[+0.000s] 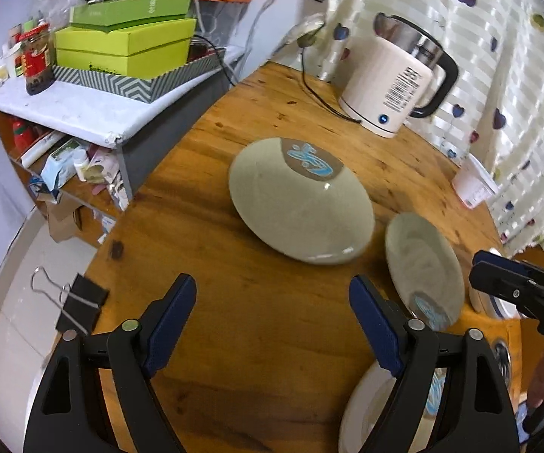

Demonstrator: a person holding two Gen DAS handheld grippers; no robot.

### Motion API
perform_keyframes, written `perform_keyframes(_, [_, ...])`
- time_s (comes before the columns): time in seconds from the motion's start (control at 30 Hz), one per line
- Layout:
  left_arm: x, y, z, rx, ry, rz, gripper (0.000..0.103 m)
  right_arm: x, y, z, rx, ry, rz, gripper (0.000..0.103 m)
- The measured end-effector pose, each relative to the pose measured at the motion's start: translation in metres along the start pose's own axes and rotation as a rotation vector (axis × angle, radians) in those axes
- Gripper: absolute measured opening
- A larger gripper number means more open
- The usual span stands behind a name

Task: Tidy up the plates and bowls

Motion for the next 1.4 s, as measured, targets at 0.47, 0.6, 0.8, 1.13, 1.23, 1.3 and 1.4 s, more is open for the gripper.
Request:
perform_keyframes(0.47, [-0.041, -0.03, -0.012, 0.051, 0.007, -0.022, 0.062, -0.071, -0.047, 0.029, -0.066, -0.014, -0.055, 0.047])
perform_keyframes(0.6, [-0.05, -0.036, -0.012, 0.055, 0.014, -0.024, 0.057, -0.085, -0.056, 0.035, -0.082, -0.024, -0.064, 0.043])
perform_keyframes(0.8, [-0.064, -0.042, -0.012, 0.061, 0.016, -0.039, 0.049, -0.105, -0.061, 0.044, -0.113, -0.029, -0.093, 0.035])
perform_keyframes(1.13, [-0.069, -0.044, -0.007, 0.039, 0.021, -0.035, 0.031, -0.121, -0.062, 0.048, -0.133, -0.046, -0.109, 0.019])
perform_keyframes(1.23, [-0.07, -0.045, -0.006, 0.036, 0.018, -0.034, 0.031, -0.121, -0.062, 0.049, -0.136, -0.044, -0.108, 0.019])
perform_keyframes(1.3, [-0.069, -0.044, -0.006, 0.037, 0.016, -0.036, 0.031, -0.12, -0.062, 0.048, -0.14, -0.046, -0.107, 0.018])
perform_keyframes(1.4, [-0.068, -0.043, -0.006, 0.036, 0.013, -0.035, 0.031, -0.118, -0.061, 0.047, -0.137, -0.043, -0.105, 0.018])
Point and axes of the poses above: each gripper's, at about its wrist camera, not at the fingertips, and x roughly against the way its jaws point, z to its right, y to its underside, the point moved 8 cm from there along -x, roughly the way its jaws point, and after that the axes turned 7 degrees about -y, right-handed, at the moved point
